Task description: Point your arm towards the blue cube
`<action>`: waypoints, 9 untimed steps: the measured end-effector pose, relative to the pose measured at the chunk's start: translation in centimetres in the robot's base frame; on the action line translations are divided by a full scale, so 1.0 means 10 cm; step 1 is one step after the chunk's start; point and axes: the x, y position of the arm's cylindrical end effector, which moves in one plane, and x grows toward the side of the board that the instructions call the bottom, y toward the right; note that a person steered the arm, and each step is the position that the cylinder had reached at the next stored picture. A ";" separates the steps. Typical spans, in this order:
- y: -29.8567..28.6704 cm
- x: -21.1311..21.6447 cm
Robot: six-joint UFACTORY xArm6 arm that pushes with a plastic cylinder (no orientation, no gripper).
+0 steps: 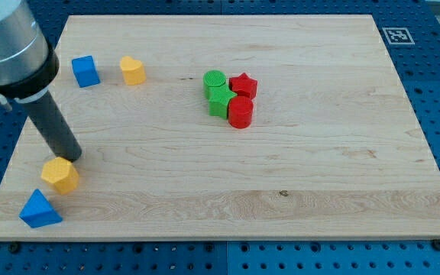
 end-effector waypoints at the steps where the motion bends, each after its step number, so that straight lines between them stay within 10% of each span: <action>1: 0.00 0.16; 7: -0.89 -0.94; 9: -0.89 -2.28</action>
